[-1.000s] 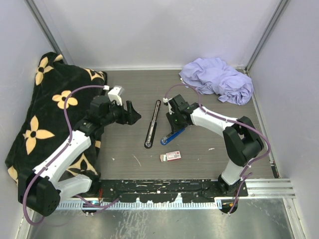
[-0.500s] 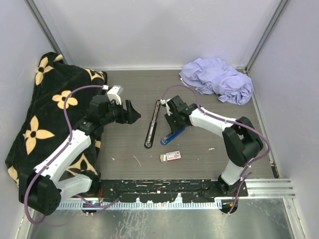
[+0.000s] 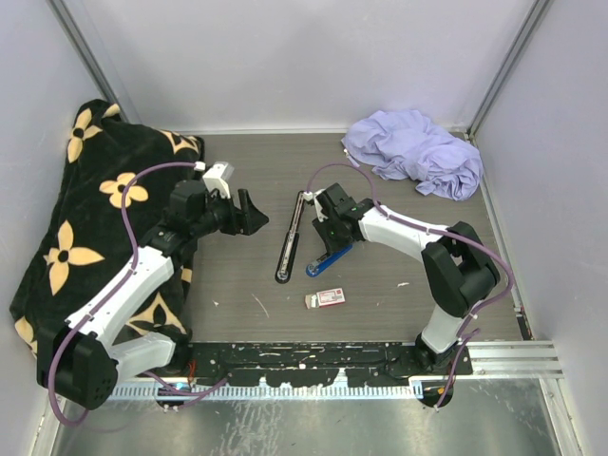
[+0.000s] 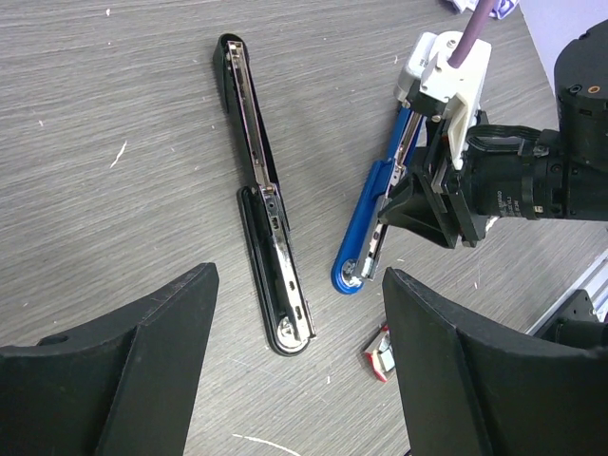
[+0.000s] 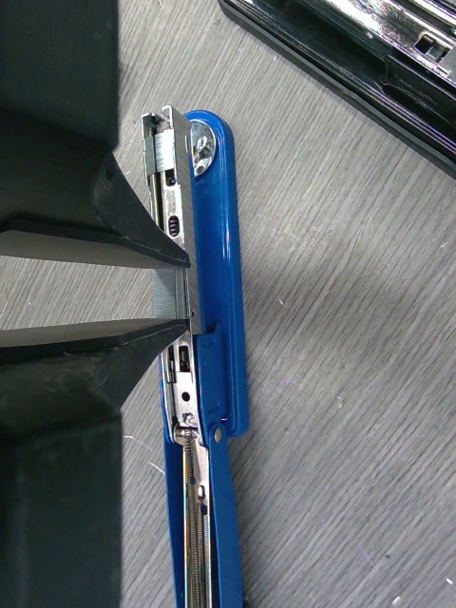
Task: Load the staples into the stapler
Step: Install the staple into the stapler.
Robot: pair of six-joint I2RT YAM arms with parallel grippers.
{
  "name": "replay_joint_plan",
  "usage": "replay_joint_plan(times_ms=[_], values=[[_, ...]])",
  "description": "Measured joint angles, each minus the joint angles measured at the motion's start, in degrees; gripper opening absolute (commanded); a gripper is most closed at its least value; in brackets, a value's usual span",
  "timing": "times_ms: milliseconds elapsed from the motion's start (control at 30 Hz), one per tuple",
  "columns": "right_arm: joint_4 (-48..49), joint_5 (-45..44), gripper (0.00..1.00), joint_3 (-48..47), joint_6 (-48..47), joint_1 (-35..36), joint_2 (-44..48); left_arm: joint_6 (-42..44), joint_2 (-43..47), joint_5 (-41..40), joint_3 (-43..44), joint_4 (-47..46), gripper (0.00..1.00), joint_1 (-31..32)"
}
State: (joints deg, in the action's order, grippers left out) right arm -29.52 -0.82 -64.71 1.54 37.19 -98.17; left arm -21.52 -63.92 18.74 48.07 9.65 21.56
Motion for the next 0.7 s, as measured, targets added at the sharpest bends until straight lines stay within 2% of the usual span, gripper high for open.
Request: replay_joint_plan(times_ms=[233, 433, 700], values=[[0.02, -0.33, 0.27, 0.00, 0.02, 0.15, 0.00, -0.20, -0.37, 0.48, 0.00, -0.28, 0.73, -0.35], [0.02, -0.46, 0.35, 0.00, 0.04, 0.22, 0.00, -0.39, -0.63, 0.98, 0.00, -0.68, 0.73, -0.70], [0.13, -0.83, 0.39, 0.02, 0.04, 0.20, -0.02, -0.48, -0.76, 1.03, 0.00, -1.18, 0.72, -0.94]])
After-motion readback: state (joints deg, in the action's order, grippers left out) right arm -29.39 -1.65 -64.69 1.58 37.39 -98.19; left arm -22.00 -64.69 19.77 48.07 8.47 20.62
